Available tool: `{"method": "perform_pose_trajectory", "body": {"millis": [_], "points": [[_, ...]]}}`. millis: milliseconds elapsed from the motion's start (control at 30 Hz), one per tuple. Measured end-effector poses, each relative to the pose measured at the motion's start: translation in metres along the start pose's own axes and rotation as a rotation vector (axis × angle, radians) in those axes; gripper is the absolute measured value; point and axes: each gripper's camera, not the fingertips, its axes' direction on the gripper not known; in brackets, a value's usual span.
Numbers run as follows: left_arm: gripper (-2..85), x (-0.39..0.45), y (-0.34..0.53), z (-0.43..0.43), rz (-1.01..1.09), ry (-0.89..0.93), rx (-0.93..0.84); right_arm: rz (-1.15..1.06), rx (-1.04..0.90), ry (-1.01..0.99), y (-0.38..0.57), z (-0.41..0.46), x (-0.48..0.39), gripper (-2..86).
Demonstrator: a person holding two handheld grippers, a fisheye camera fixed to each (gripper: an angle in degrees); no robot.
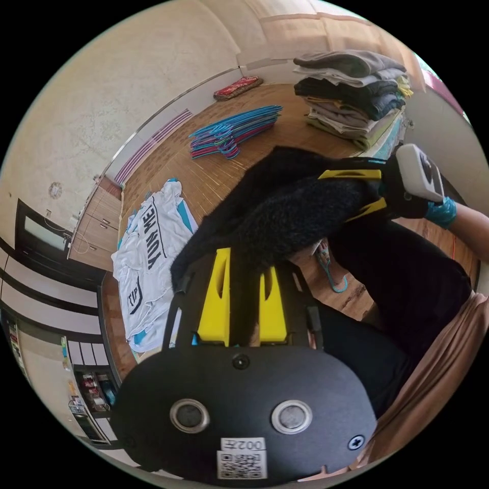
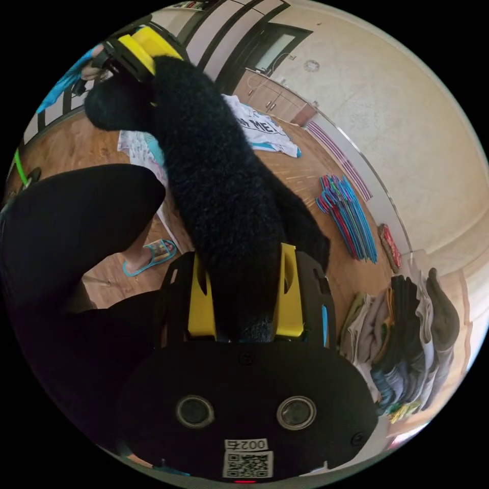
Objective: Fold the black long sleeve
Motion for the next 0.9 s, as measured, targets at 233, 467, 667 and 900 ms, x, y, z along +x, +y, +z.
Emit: {"method": "perform_pose_trajectory", "body": {"millis": [233, 467, 667, 900], "points": [[7.9, 0.0, 0.0, -0.004, -0.032, -0.001, 0.02, -0.04, -0.109, 0.172, 0.006, 0.015, -0.026, 17.9], [7.9, 0.002, 0.009, -0.001, -0.034, 0.019, 0.016, -0.036, -0.103, 0.274, 0.021, 0.01, -0.021, 14.0], [8.5, 0.019, 0.028, 0.016, 0.06, 0.027, -0.021, -0.026, -0.09, 0.274, 0.036, -0.011, -0.003, 10.9], [9.1, 0.039, 0.053, 0.04, 0.087, 0.02, -0.101, -0.021, -0.138, 0.256, 0.067, -0.029, 0.002, 10.1]]}}
